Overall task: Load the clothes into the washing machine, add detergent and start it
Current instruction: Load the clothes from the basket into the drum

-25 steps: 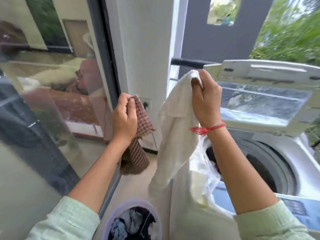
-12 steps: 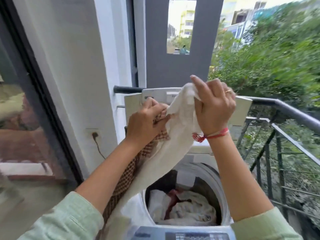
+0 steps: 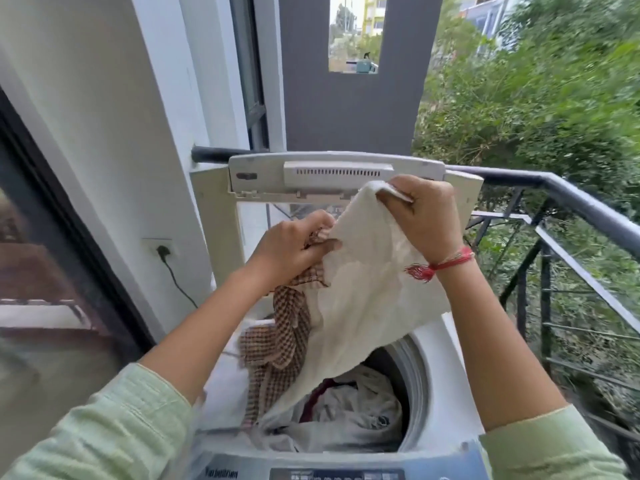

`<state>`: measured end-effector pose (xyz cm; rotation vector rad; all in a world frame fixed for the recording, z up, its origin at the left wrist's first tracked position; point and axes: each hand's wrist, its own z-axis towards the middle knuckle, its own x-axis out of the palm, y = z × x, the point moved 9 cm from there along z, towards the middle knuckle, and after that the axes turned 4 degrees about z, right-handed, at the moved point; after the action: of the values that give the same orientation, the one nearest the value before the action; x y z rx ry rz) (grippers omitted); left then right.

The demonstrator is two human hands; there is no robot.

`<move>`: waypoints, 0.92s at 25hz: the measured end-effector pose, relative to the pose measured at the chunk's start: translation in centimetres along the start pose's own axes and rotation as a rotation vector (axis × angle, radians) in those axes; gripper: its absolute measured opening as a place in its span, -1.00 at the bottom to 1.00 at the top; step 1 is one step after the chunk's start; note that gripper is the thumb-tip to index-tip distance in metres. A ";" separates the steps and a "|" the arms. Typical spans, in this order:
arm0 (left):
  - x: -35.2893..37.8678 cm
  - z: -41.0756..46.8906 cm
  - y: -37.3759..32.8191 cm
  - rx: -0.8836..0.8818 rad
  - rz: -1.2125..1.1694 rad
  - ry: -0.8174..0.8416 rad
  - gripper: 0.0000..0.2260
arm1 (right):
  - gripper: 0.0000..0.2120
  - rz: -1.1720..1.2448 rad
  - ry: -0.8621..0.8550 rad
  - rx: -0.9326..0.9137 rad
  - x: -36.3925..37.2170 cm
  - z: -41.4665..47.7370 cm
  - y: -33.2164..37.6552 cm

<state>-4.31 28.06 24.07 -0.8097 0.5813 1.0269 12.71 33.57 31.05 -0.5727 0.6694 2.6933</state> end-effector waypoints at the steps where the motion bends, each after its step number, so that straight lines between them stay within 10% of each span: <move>1: 0.9 -1.0 1.3 -0.037 -0.032 0.050 -0.68 | -0.57 -0.007 0.051 0.036 1.2 -1.0 -0.9; 10: 6.9 -9.2 3.3 -0.205 -0.215 0.199 -0.31 | -0.43 -0.354 0.464 0.314 9.6 -7.3 -3.3; 14: 8.0 -8.9 5.8 -0.328 -0.180 0.092 -0.71 | -0.46 -0.261 0.575 0.329 11.0 -8.4 -5.2; 18: 6.1 -6.9 8.6 -0.344 -0.016 0.037 -0.77 | -0.78 -0.286 1.183 0.394 13.0 -13.2 -9.7; 23: 4.9 -4.1 7.2 -0.247 0.022 -0.014 -0.75 | -0.67 -0.225 0.157 0.217 5.7 -8.7 -8.8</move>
<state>-9.02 29.24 15.75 -1.0136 0.4568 1.1381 13.73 37.74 18.09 -0.7569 0.8697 2.3493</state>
